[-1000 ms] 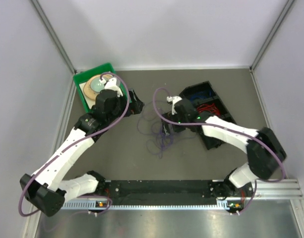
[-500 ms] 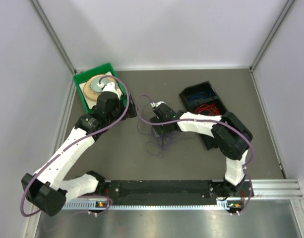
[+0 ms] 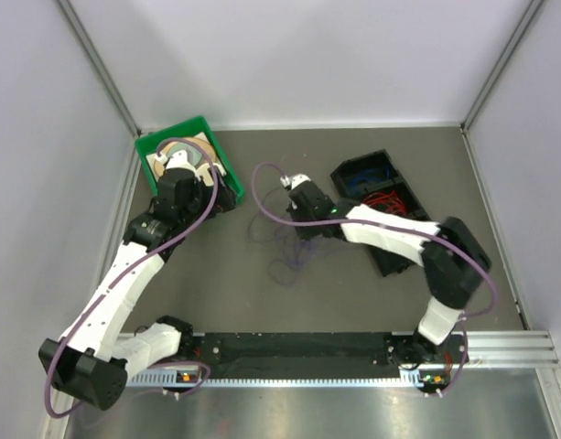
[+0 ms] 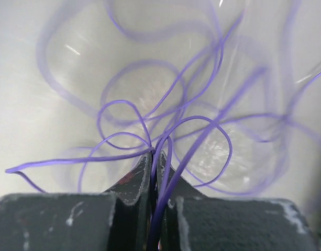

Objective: Untangle the cables

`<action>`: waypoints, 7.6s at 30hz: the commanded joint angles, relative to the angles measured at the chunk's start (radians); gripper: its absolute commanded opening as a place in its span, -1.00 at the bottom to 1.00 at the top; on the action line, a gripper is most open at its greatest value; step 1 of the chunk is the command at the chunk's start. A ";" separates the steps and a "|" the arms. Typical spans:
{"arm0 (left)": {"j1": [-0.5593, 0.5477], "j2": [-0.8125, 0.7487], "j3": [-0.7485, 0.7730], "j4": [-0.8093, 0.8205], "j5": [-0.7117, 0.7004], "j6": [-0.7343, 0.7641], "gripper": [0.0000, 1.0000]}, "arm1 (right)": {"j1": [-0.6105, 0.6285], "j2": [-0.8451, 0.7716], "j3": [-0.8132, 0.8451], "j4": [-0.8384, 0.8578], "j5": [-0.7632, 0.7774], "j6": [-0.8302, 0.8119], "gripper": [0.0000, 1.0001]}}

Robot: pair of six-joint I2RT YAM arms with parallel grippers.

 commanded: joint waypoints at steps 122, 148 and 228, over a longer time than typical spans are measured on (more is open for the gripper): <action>-0.148 0.374 -0.010 0.206 0.226 0.032 0.97 | -0.934 -0.742 -0.369 -0.114 -0.158 0.014 0.30; -0.504 1.094 0.552 0.009 -0.429 -0.111 0.70 | -0.848 -0.935 -0.235 -0.240 -0.167 0.005 0.56; -0.698 1.490 1.184 0.201 0.347 0.009 -0.30 | -0.961 -1.089 -0.123 -0.312 -0.101 0.111 0.48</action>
